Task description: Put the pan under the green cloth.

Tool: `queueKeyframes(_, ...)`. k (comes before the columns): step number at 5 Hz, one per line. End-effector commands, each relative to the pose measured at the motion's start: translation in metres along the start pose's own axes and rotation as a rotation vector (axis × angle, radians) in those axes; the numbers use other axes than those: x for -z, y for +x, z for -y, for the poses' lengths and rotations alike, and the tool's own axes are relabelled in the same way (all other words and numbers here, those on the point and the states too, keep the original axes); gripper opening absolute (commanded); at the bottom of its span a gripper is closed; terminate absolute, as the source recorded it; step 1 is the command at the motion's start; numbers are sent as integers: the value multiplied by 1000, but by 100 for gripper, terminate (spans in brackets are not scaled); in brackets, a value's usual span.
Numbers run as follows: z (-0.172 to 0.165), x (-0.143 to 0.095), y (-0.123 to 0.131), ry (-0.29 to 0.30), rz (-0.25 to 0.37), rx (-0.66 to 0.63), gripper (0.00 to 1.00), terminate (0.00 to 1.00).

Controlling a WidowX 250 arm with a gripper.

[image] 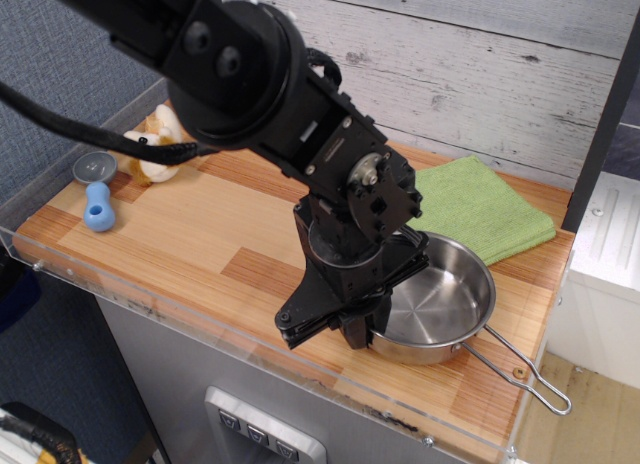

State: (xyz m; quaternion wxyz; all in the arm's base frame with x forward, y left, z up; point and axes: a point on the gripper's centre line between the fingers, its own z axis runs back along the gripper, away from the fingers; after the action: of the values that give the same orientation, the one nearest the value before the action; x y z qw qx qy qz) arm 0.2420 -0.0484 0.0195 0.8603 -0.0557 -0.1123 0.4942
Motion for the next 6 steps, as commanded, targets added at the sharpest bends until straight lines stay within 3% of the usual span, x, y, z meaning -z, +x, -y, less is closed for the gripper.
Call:
queueKeyframes(1,-4,-12,2,15,9,-15,100,0)
queueKeyframes(3,-3,-19,4,13,26,-10,100,0)
queueKeyframes(4,5,-35,9,-22,30,-2,100,0)
queueKeyframes(6,29,-92,11,-104,32,8,100,0)
